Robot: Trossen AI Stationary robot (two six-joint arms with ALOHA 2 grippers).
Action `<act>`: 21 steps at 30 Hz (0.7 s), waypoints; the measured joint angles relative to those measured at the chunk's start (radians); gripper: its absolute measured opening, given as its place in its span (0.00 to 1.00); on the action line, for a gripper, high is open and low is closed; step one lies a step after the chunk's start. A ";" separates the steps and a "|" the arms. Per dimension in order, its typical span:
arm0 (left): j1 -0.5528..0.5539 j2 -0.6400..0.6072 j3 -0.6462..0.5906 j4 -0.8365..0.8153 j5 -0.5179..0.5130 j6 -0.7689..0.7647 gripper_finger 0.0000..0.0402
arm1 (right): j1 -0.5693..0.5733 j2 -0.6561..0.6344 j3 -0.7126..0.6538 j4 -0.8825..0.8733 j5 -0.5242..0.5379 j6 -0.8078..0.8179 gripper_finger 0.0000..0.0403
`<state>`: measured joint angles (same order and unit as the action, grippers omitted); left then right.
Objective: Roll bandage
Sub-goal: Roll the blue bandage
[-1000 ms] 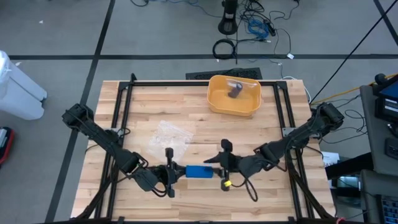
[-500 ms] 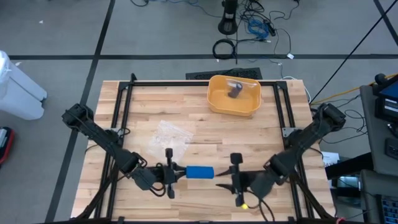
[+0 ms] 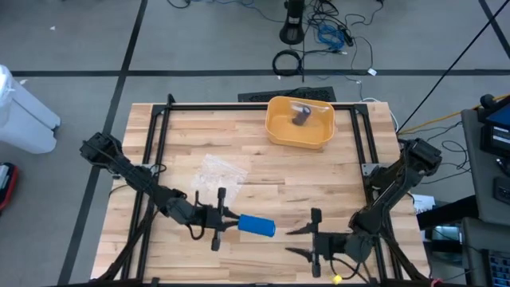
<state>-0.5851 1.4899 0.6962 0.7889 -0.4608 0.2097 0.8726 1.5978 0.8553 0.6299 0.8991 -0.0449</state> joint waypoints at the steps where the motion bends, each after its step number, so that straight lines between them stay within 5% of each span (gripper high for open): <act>1: 0.006 0.000 -0.002 0.008 0.002 -0.009 0.03 | -0.002 0.013 -0.003 0.045 -0.020 -0.028 0.43; 21: 0.020 0.001 -0.003 -0.046 -0.030 -0.021 0.03 | -0.113 0.066 -0.002 0.250 -0.042 -0.175 0.43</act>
<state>-0.5652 1.4910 0.6930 0.7426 -0.4912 0.1883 0.7596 1.6642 0.8536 0.8795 0.8566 -0.2196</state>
